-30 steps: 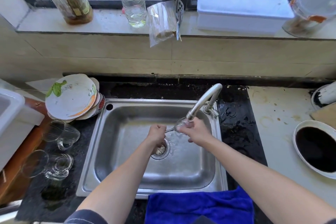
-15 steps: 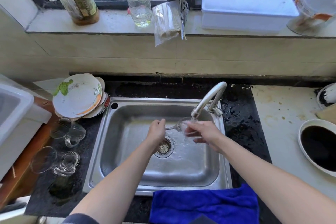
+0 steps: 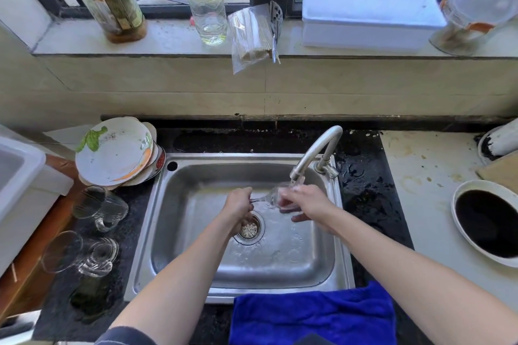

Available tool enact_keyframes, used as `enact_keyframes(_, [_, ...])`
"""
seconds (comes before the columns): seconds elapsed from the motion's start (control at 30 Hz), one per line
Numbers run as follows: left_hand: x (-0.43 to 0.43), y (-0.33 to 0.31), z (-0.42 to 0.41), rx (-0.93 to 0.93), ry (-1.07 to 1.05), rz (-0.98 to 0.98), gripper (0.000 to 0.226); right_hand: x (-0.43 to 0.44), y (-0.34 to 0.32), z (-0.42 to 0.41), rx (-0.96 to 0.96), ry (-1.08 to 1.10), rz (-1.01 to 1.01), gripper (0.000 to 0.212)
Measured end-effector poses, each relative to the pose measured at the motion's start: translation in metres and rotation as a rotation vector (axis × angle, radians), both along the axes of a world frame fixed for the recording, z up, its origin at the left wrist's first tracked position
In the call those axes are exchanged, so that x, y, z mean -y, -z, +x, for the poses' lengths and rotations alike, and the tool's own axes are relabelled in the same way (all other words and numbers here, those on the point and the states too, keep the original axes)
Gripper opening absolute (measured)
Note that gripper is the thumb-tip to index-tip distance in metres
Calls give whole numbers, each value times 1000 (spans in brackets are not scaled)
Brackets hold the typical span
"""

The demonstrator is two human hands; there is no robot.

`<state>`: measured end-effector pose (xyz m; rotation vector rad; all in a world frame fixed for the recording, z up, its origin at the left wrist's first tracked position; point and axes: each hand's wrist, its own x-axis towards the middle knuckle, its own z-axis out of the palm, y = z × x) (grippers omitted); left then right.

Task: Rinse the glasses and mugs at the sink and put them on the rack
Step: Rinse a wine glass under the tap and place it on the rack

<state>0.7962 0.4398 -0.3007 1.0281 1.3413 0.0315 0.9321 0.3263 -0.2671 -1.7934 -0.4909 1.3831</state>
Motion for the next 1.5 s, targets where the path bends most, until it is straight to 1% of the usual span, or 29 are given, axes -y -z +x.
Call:
enact_keyframes(0.03, [-1, -1, -1, -31, 16, 82, 21, 5, 1, 4, 88, -53, -15, 33])
enact_keyframes(0.1, [2, -1, -1, -117, 63, 235, 21, 10, 10, 11, 520, -129, -107, 43])
enact_keyframes(0.17, [8, -1, 7, -151, 56, 268, 20, 3, 16, 3, 847, -226, -84, 47])
enact_keyframes(0.3, [12, -14, 14, -110, 77, 319, 19, -8, 26, -3, 1018, -309, -57, 56])
enact_keyframes(0.4, [14, -23, 12, -158, 256, 487, 20, -12, 22, 12, 935, -234, -120, 52])
enact_keyframes(0.5, [16, -31, 10, -174, 296, 634, 24, -14, 16, 3, 1183, -457, 40, 52])
enact_keyframes(0.53, [16, -32, 9, -165, 320, 686, 24, -15, 16, 0, 1188, -534, 93, 51])
enact_keyframes(0.57, [17, -35, 7, -147, 365, 745, 24, -16, 13, 1, 1079, -553, 56, 48])
enact_keyframes(0.6, [17, -37, 5, -128, 410, 806, 24, -19, 11, 6, 854, -477, -9, 44])
enact_keyframes(0.67, [18, -41, 3, -97, 433, 874, 24, -26, 3, 19, 248, -216, -157, 32])
enact_keyframes(0.73, [18, -39, 4, -48, 304, 809, 24, -25, -9, 25, -196, -8, -172, 29])
enact_keyframes(0.77, [17, -36, 7, -51, 194, 714, 23, -26, -11, 24, -303, 101, -136, 34])
enact_keyframes(0.8, [14, -33, 12, -71, 59, 576, 22, -26, -13, 19, -350, 221, -88, 37])
enact_keyframes(0.83, [13, -31, 15, -83, -71, 408, 22, -27, -13, 8, -265, 306, -53, 35])
enact_keyframes(0.9, [15, -25, 17, -96, -190, 101, 22, -27, -8, -14, 176, 298, -5, 22])
enact_keyframes(0.93, [16, -25, 16, -107, -169, 39, 20, -24, -7, -21, 394, 235, 25, 25])
enact_keyframes(0.97, [17, -24, 16, -114, -120, 32, 20, -22, -4, -22, 547, 170, 48, 30])
enact_keyframes(1.03, [14, -28, 15, -130, 57, 257, 17, -25, -1, -13, 645, 92, 53, 34])
enact_keyframes(1.07, [12, -29, 13, -150, 150, 396, 16, -28, -3, -5, 603, 67, 23, 29])
enact_keyframes(1.1, [10, -32, 10, -145, 230, 507, 18, -32, 0, 5, 478, 74, -31, 18])
enact_keyframes(1.17, [5, -33, 8, -103, 289, 626, 21, -37, -6, 16, 40, 78, -166, 17])
enact_keyframes(1.23, [2, -28, 7, -66, 191, 569, 23, -35, -15, 22, -383, 147, -181, 28])
enact_keyframes(1.27, [2, -24, 9, -35, 81, 474, 21, -35, -21, 19, -526, 243, -123, 30])
enact_keyframes(1.3, [3, -18, 12, -41, -38, 359, 19, -37, -25, 13, -631, 374, -45, 28])
enact_keyframes(1.33, [7, -11, 15, -79, -112, 273, 22, -39, -25, 5, -618, 478, 32, 21])
enact_keyframes(1.37, [13, -10, 18, -116, -125, 256, 27, -40, -20, -5, -432, 518, 74, 14])
enact_keyframes(1.4, [19, -13, 20, -141, -93, 292, 29, -39, -14, -14, -128, 500, 71, 14])
enact_keyframes(1.47, [27, -25, 22, -165, 21, 423, 24, -35, 1, -15, 443, 326, 19, 24])
enact_keyframes(1.5, [26, -30, 21, -166, 95, 483, 22, -33, 2, -10, 594, 234, 4, 24])
